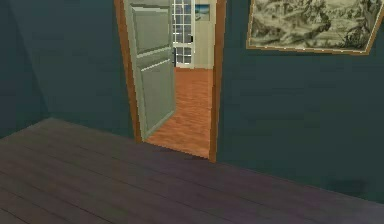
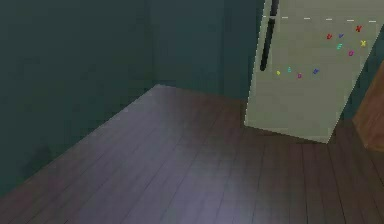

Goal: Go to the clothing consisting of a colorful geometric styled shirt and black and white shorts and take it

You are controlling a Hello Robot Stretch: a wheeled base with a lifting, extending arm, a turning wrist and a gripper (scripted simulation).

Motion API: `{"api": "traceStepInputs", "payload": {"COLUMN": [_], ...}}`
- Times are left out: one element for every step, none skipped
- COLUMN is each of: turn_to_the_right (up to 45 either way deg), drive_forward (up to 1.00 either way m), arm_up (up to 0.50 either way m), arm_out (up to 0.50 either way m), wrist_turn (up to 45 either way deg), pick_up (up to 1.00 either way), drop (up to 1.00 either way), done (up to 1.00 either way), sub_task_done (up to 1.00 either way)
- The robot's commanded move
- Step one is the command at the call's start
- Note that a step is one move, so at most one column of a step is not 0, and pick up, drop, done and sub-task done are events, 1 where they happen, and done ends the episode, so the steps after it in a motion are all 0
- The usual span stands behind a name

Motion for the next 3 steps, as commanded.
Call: {"api": "traceStepInputs", "payload": {"turn_to_the_right": [-3.0, 0.0, 0.0], "drive_forward": [0.0, 1.0, 0.5], "arm_up": [0.0, 0.0, 0.0], "arm_out": [0.0, 0.0, 0.0], "wrist_turn": [0.0, 0.0, 0.0], "pick_up": [0.0, 0.0, 0.0], "drop": [0.0, 0.0, 0.0], "done": [0.0, 0.0, 0.0], "sub_task_done": [0.0, 0.0, 0.0]}}
